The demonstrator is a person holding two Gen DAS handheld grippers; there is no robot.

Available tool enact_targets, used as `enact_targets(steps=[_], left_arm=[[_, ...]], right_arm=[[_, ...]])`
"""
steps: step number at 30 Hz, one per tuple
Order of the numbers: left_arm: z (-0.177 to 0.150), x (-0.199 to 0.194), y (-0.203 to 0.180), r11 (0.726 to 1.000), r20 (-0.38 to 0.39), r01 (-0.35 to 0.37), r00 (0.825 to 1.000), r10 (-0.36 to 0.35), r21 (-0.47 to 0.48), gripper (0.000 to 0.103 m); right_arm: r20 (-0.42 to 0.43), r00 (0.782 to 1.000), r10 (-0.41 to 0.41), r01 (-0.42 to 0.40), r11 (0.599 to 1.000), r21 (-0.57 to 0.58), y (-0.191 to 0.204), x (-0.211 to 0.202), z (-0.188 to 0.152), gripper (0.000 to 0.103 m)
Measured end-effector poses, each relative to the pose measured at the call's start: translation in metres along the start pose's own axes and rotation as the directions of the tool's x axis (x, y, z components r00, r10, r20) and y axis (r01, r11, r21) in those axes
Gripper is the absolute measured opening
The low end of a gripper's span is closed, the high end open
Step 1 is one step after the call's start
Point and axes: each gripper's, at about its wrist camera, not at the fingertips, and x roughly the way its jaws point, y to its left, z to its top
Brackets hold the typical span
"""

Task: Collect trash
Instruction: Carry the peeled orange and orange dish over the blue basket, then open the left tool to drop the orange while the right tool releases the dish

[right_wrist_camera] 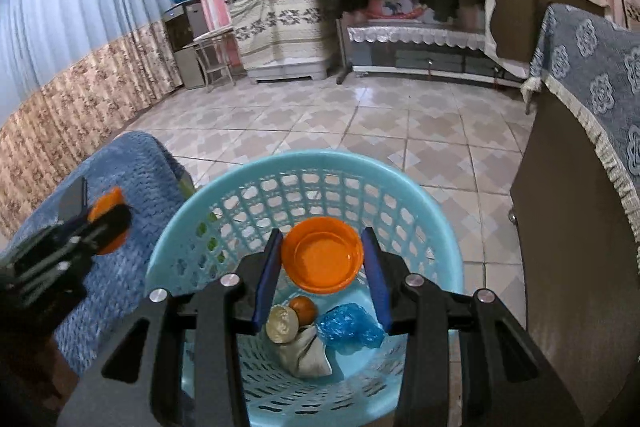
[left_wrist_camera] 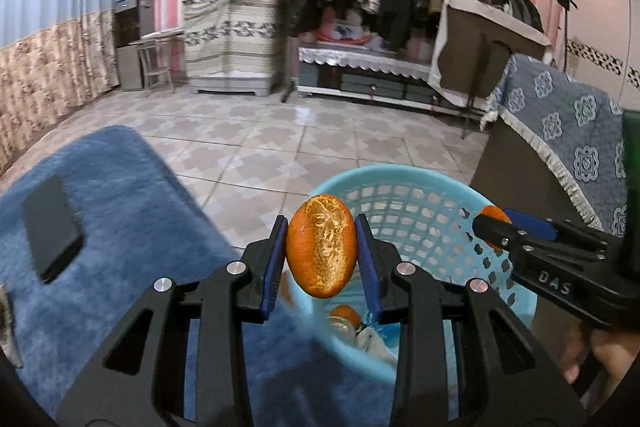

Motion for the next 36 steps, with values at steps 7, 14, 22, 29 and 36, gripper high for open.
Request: enact_targets(steps=[7,14,22,29,36], left_arm=[[0.004,0.033,-0.029,0.997,-0.027,0.006,1.000,-0.004,0.072,0.033],[0.011,0.044,-0.029,0.997,-0.048,0.025,0.999,-0.021,0.074,0.035],[0.017,0.040,-0.030,0.996,-0.032,-0.006,0.999,0.009,0.091,0.071],[0.020,0.026,-0.014,0.995,-0.013,-0.042,0.999,0.043,0.095,0.083],[0.019,0.006,0.014,0.993,0.011,-0.099,0.995,0.099,0.062,0.091]], right_arm=[[-0.006,0.999,-0.037,0.037,0.999,0.023,-0.013,0.007,0.001,0.040],[-0.027,0.998,-0.054,0.055,0.998,0.027,-0.011,0.013,0.000,0.040],[-0.032,0.998,-0.056,0.058,0.997,0.048,-0.015,0.014,-0.001,0.040],[-0.032,0.998,-0.053,0.055,0.997,0.046,-0.014,0.016,0.000,0.040],[-0.021,0.999,-0.039,0.040,0.999,0.031,-0.004,0.014,0.002,0.040]])
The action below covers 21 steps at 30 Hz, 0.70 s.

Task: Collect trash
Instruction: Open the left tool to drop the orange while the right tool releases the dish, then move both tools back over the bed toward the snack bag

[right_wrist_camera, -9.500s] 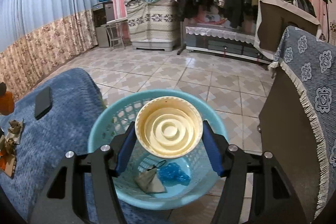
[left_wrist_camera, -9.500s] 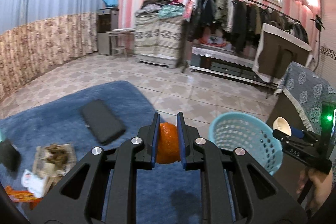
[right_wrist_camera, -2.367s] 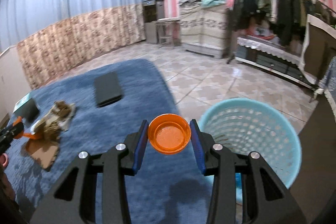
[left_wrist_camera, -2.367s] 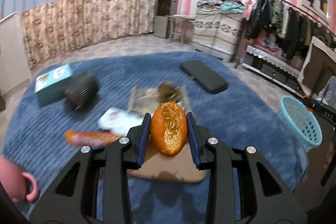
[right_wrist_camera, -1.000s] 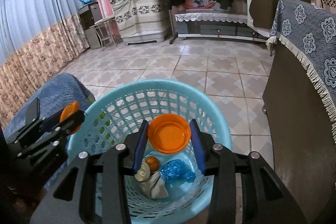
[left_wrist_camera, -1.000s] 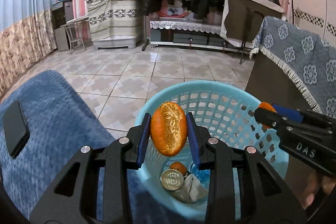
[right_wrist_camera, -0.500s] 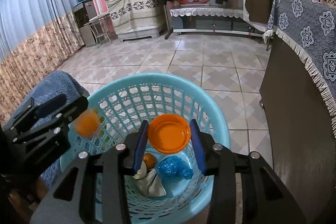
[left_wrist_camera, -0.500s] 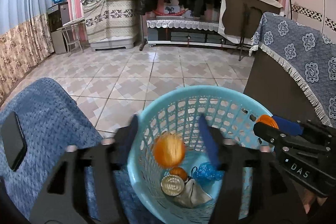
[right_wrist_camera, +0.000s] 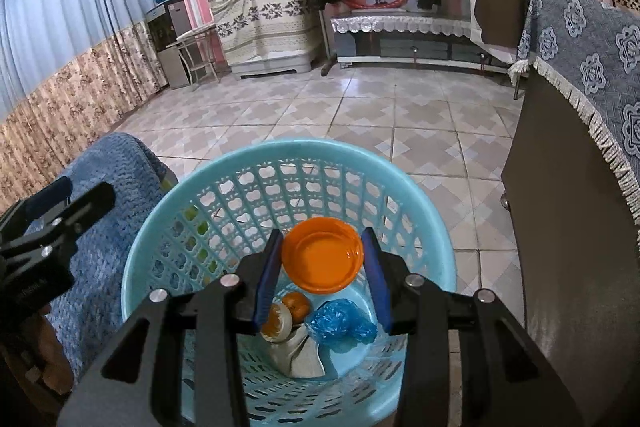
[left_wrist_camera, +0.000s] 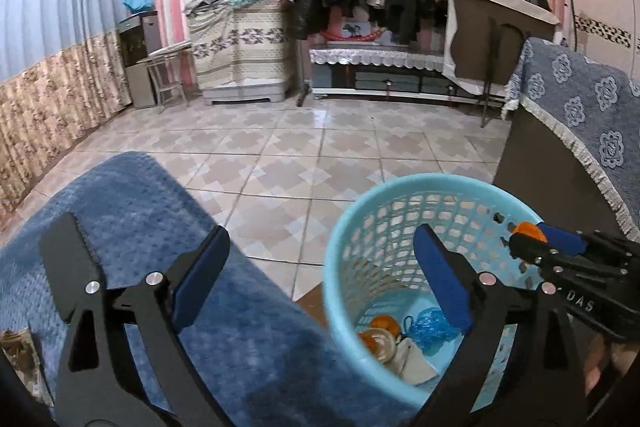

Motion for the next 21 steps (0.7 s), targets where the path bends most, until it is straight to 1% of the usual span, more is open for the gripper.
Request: enact_targets(steps=[2,3,4,6,9,12,15,21], left_arm=[[0.000,-0.004,0.010,1.000,-0.002,-0.002,1.000,0.002,-0.027,0.092],[-0.001,-0.006,0.014,0.999,-0.001,-0.003,1.000,0.003,-0.037,0.092],[-0.001,-0.008,0.018,0.999,0.001,-0.006,1.000,0.006,-0.044,0.092],[-0.003,-0.014,0.025,0.998,0.006,-0.020,1.000,0.021,-0.055,0.094],[-0.005,-0.022,0.035,0.997,0.010,-0.040,0.999,0.041,-0.061,0.094],[-0.007,-0.034,0.044,0.996,0.019,-0.056,0.998,0.057,-0.074,0.095],[-0.012,-0.044,0.053,0.994,0.022,-0.064,0.998,0.066,-0.093,0.096],[-0.023,-0.068,0.066,0.990,0.024,-0.100,0.994,0.103,-0.104,0.097]], right_arm=[[0.006,1.000,-0.001,0.001,1.000,-0.011,0.003,-0.001,0.000,0.047],[0.010,1.000,-0.002,0.002,1.000,-0.012,0.005,-0.001,-0.001,0.062],[0.017,1.000,-0.004,0.004,1.000,-0.012,0.006,-0.002,-0.001,0.073],[0.029,1.000,0.004,-0.004,1.000,-0.011,0.008,-0.005,0.000,0.076],[0.039,0.999,-0.009,0.010,1.000,-0.024,0.012,-0.007,0.000,0.090],[0.037,0.999,-0.014,0.015,0.999,-0.037,0.015,-0.007,-0.001,0.091],[0.040,0.999,-0.019,0.021,0.998,-0.060,0.020,-0.009,-0.001,0.095],[0.053,0.999,-0.006,0.011,0.996,-0.091,0.030,-0.015,-0.002,0.095]])
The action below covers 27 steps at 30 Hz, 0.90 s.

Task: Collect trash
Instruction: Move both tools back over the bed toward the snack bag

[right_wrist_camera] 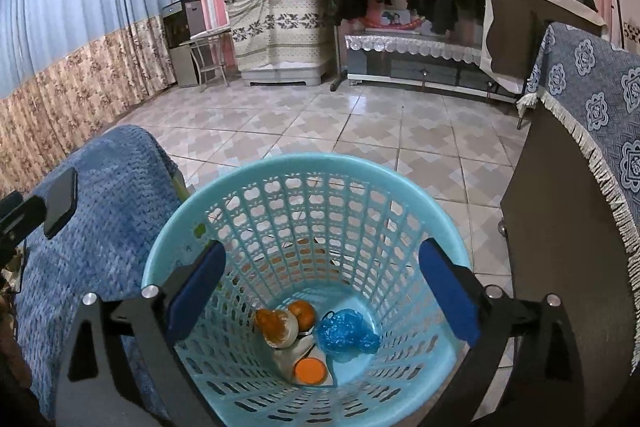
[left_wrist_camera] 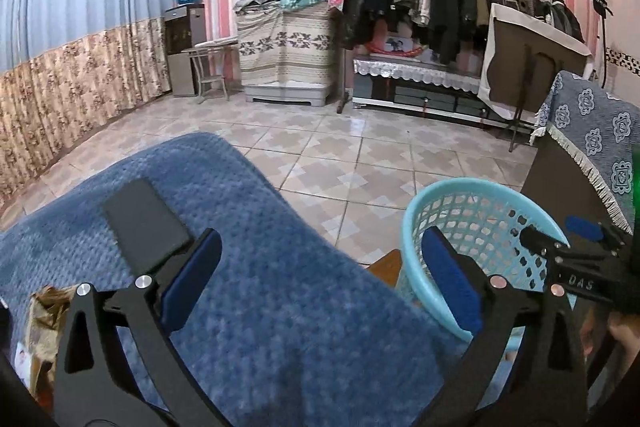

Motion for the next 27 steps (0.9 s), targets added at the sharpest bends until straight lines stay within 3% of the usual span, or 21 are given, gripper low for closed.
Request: enact_targets(steps=[10,17,27], left_arm=[[-0.025,-0.042,0.038,0.997,-0.011,-0.056,0.998,0.056,-0.060,0.097],[-0.043,-0.078,0.073,0.987,-0.022,-0.094,0.996,0.092,-0.130,0.097],[-0.083,-0.140,0.122,0.959,-0.025,-0.222,0.975,0.221,-0.176,0.097]], right_arm=[[0.025,0.999,0.024,-0.022,0.997,-0.070,0.027,-0.011,-0.005,0.095],[0.030,0.994,0.109,-0.104,0.987,-0.120,0.057,-0.027,-0.018,0.095],[0.007,0.979,0.206,-0.199,0.954,-0.225,0.110,-0.051,-0.043,0.095]])
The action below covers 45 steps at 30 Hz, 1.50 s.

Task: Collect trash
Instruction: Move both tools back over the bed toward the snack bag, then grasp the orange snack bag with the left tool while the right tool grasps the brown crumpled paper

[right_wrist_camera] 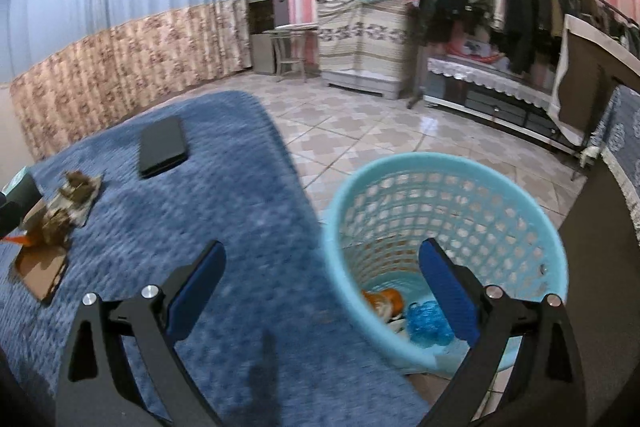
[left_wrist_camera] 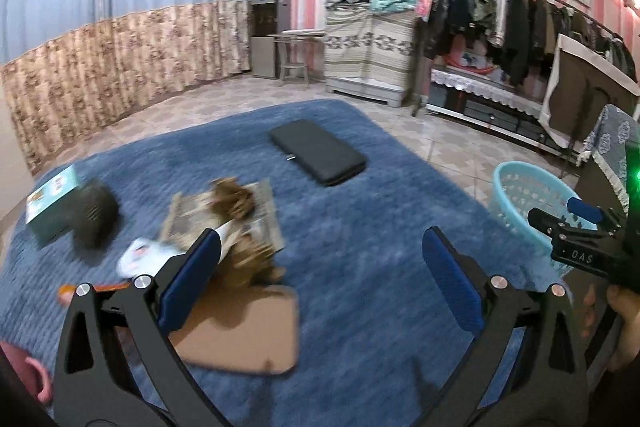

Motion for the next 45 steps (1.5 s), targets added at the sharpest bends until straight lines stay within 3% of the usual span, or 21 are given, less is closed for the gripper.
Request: enact_targets(steps=[8,12,25,26,28,32,34,37,40,45], left_arm=[[-0.031,-0.022,0.060,0.994,-0.029,-0.097,0.995,0.095,-0.051,0.097],[-0.046,-0.025,0.092,0.987,-0.059,-0.136,0.990,0.131,-0.090,0.097],[-0.033,-0.012,0.149,0.958,-0.080,-0.159,0.986,0.144,-0.238,0.095],[-0.030,-0.008,0.152,0.958,-0.085,-0.148,0.988,0.130,-0.247,0.093],[-0.029,-0.001,0.156,0.959,-0.108,-0.126,0.989,0.102,-0.254,0.075],[-0.032,0.010,0.163,0.957,-0.143,-0.119,0.986,0.084,-0.263,0.053],[-0.034,0.012,0.167,0.953,-0.150,-0.119,0.986,0.079,-0.278,0.032],[-0.035,0.011,0.171,0.953,-0.145,-0.113,0.987,0.074,-0.281,0.011],[-0.032,0.003,0.174,0.956,-0.113,-0.113,0.990,0.085,-0.270,0.005],[-0.029,-0.002,0.176,0.960,-0.108,-0.107,0.991,0.082,-0.259,0.005]], right_arm=[[-0.038,0.997,0.074,-0.077,0.995,-0.068,0.039,0.002,-0.013,0.095],[-0.063,0.996,0.069,-0.076,0.991,-0.109,0.050,0.006,-0.018,0.095],[-0.100,0.993,0.057,-0.070,0.988,-0.140,0.057,0.013,-0.027,0.095],[-0.101,0.993,0.057,-0.071,0.987,-0.143,0.058,0.013,-0.027,0.095],[-0.103,0.993,0.055,-0.071,0.986,-0.152,0.060,0.013,-0.027,0.095],[-0.110,0.991,0.079,-0.095,0.985,-0.146,0.066,0.015,-0.024,0.095],[-0.116,0.989,0.094,-0.110,0.984,-0.142,0.072,0.016,-0.023,0.095],[-0.116,0.986,0.117,-0.134,0.979,-0.153,0.085,0.015,-0.019,0.095],[-0.116,0.980,0.161,-0.179,0.970,-0.163,0.104,0.012,-0.014,0.095],[-0.120,0.965,0.233,-0.252,0.952,-0.175,0.141,0.010,-0.005,0.095]])
